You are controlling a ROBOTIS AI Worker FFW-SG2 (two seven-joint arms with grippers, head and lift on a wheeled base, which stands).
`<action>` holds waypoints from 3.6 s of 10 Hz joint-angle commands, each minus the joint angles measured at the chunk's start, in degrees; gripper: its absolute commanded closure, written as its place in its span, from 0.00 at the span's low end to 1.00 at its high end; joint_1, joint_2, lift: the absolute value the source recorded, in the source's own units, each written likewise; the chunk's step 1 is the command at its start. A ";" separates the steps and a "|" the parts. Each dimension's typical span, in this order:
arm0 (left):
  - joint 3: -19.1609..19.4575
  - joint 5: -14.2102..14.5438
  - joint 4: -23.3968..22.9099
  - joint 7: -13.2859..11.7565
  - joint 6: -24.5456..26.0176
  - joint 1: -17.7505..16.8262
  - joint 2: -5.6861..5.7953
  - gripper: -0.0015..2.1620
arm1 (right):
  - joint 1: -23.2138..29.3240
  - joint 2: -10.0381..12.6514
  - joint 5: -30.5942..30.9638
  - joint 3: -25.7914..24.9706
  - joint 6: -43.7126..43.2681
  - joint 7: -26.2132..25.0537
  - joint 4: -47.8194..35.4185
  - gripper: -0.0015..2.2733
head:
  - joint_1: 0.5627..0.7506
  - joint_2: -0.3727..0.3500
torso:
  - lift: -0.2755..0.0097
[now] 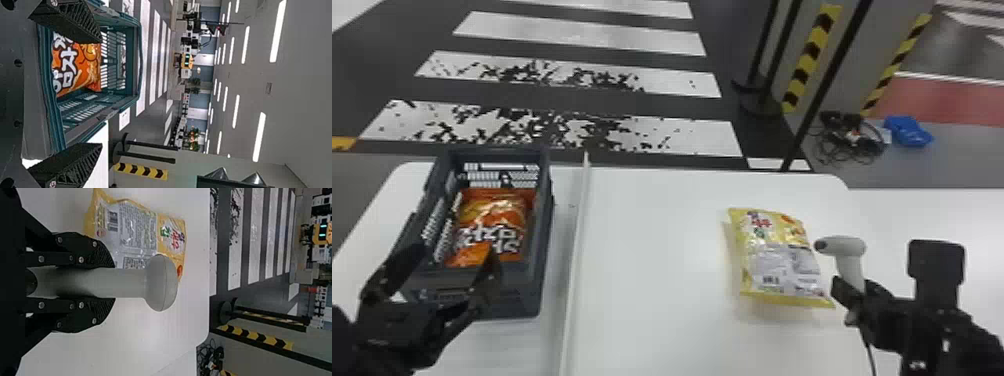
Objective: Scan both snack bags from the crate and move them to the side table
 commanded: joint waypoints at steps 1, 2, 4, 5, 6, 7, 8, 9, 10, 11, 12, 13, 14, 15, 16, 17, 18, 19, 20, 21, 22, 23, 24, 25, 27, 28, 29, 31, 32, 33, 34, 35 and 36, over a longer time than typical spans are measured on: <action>-0.06 0.00 0.00 -0.07 0.00 0.00 -0.07 0.03 | -1.32 -1.25 -2.07 -4.11 -5.67 0.00 4.61 0.99 | 0.70 0.24 | 0.62; -0.06 0.00 0.00 -0.07 0.00 0.00 -0.07 0.03 | -2.55 -2.22 -2.60 -6.13 -7.08 0.09 8.13 0.99 | 0.70 0.19 | 0.62; 0.03 0.00 0.00 -0.07 0.00 0.09 -0.07 0.03 | -5.01 -4.06 -3.91 -7.89 -14.46 1.41 16.65 0.99 | 0.70 0.11 | 0.62; 0.03 0.00 0.00 -0.07 0.00 0.09 -0.07 0.03 | -6.33 -5.29 -4.00 -7.97 -17.27 1.94 20.70 0.99 | 0.70 0.10 | 0.62; 0.03 0.00 0.00 -0.07 0.18 0.09 -0.07 0.03 | -7.47 -6.35 -4.00 -7.80 -20.09 2.02 24.39 0.99 | 0.70 0.08 | 0.62; 0.03 0.00 0.17 -0.07 0.18 0.09 -0.07 0.03 | -8.52 -7.40 -4.00 -7.80 -20.97 2.46 27.55 0.99 | 0.70 0.07 | 0.62; 0.03 0.00 0.17 -0.07 0.18 0.00 -0.07 0.03 | -10.02 -7.76 -4.00 -7.62 -22.55 2.99 30.80 0.99 | 0.70 0.05 | 0.62; 0.03 0.00 0.17 -0.16 0.18 0.00 0.02 0.03 | -10.98 -8.28 -4.00 -7.27 -24.66 3.17 33.70 0.99 | 0.70 0.05 | 0.62; 0.03 0.00 0.26 -0.16 0.18 0.00 0.11 0.03 | -12.13 -8.81 -3.91 -6.83 -27.65 4.13 37.22 0.99 | 0.70 0.05 | 0.62; -0.06 0.09 0.26 -0.16 0.18 0.00 0.11 0.03 | -13.27 -8.81 -4.00 -6.57 -29.23 4.22 40.21 0.99 | 0.70 0.05 | 0.62; -0.06 0.09 0.35 -0.16 0.18 -0.09 0.37 0.03 | -13.80 -8.99 -3.83 -6.48 -30.11 4.22 42.32 0.99 | 0.70 0.05 | 0.62; -0.23 0.44 0.70 -0.16 0.18 -0.44 0.55 0.03 | -13.88 -9.25 -3.83 -6.48 -31.34 4.13 43.90 0.99 | 0.70 0.05 | 0.62; -0.23 0.44 0.70 -0.16 0.18 -0.44 0.64 0.03 | -14.24 -9.34 -3.74 -6.39 -32.74 3.96 45.66 0.99 | 0.70 0.05 | 0.62; -0.32 0.44 0.70 -0.16 0.18 -0.53 0.64 0.03 | -14.50 -9.51 -3.74 -6.39 -33.80 3.87 46.98 0.99 | 0.70 0.04 | 0.62; -0.50 0.44 0.79 -0.16 0.18 -0.70 0.64 0.03 | -14.50 -9.69 -3.74 -6.30 -34.15 3.87 47.68 0.99 | 0.70 0.04 | 0.62; -0.50 0.44 0.88 -0.16 0.18 -0.70 0.64 0.03 | -14.50 -9.95 -3.65 -6.22 -34.85 3.96 48.56 0.99 | 0.70 0.03 | 0.62; -0.58 0.53 0.97 -0.16 0.18 -0.70 0.64 0.03 | -14.59 -10.22 -3.74 -5.86 -35.20 3.96 49.35 0.99 | 0.70 0.03 | 0.62; -0.58 0.53 0.88 -0.16 0.18 -0.70 0.64 0.03 | -14.59 -10.22 -3.74 -5.86 -35.38 3.96 49.61 0.99 | 0.70 0.03 | 0.62; -0.58 0.53 0.97 -0.16 0.18 -0.70 0.64 0.03 | -14.59 -10.39 -3.65 -5.86 -35.38 4.05 49.79 0.98 | 0.70 0.03 | 0.62; -0.58 0.53 0.97 -0.16 0.18 -0.62 0.64 0.03 | -14.59 -10.48 -3.74 -5.86 -35.38 4.05 50.14 0.98 | 0.70 0.03 | 0.62; -0.58 0.53 0.97 -0.16 0.00 -0.62 0.72 0.03 | -14.59 -10.48 -3.74 -5.78 -35.38 4.13 50.32 0.98 | 0.70 0.03 | 0.62; -0.58 0.53 0.97 -0.16 0.18 -0.53 0.72 0.03 | -14.50 -10.39 -3.83 -5.86 -35.73 4.05 50.40 0.94 | 0.70 0.03 | 0.62; -0.58 0.53 0.88 -0.16 0.00 -0.53 0.72 0.03 | -14.24 -10.39 -3.91 -5.95 -36.26 3.69 50.40 0.87 | 0.70 0.03 | 0.62; -0.58 0.53 0.88 -0.16 0.00 -0.53 0.72 0.03 | -13.88 -10.30 -4.09 -6.04 -37.14 3.52 50.14 0.68 | 0.70 0.03 | 0.62; -0.58 0.53 0.88 -0.24 0.00 -0.44 0.72 0.03 | -12.92 -9.95 -4.09 -6.13 -37.84 3.17 48.12 0.06 | 0.70 0.03 | 0.62; -0.58 0.53 0.79 -0.24 0.00 -0.35 0.72 0.03 | -12.04 -9.69 -4.79 -6.30 -37.84 2.90 46.10 0.03 | 0.70 0.03 | 0.62; -0.58 0.53 0.79 -0.16 0.00 -0.35 0.72 0.03 | -10.54 -8.90 -5.32 -6.74 -37.84 1.67 42.85 0.03 | 0.70 0.03 | 0.62; -0.50 0.53 0.79 -0.16 0.00 -0.44 0.72 0.03 | -7.20 -7.67 -9.10 -7.45 -36.61 2.20 35.20 0.03 | 0.70 0.03 | 0.62; -0.58 0.53 0.79 -0.16 0.18 -0.44 0.72 0.03 | -7.03 -7.67 -12.35 -7.62 -33.45 4.84 33.62 0.03 | 0.70 0.03 | 0.62; -0.58 0.53 0.79 -0.16 0.18 -0.53 0.81 0.03 | -7.56 -7.67 -15.43 -8.24 -28.88 8.09 33.09 0.03 | 0.70 0.05 | 0.62; -0.50 0.53 0.79 -0.16 0.18 -0.53 0.99 0.03 | -8.61 -7.76 -17.19 -8.68 -25.36 10.02 33.18 0.03 | 0.70 0.09 | 0.62; -0.50 0.53 0.79 -0.16 0.18 -0.62 1.08 0.03 | -9.67 -7.84 -17.01 -8.50 -23.25 11.08 33.70 0.03 | 0.70 0.11 | 0.62; -0.50 0.53 0.88 -0.16 0.18 -0.70 1.08 0.03 | -10.46 -8.02 -16.92 -8.06 -21.49 11.60 34.50 0.03 | 0.70 0.13 | 0.62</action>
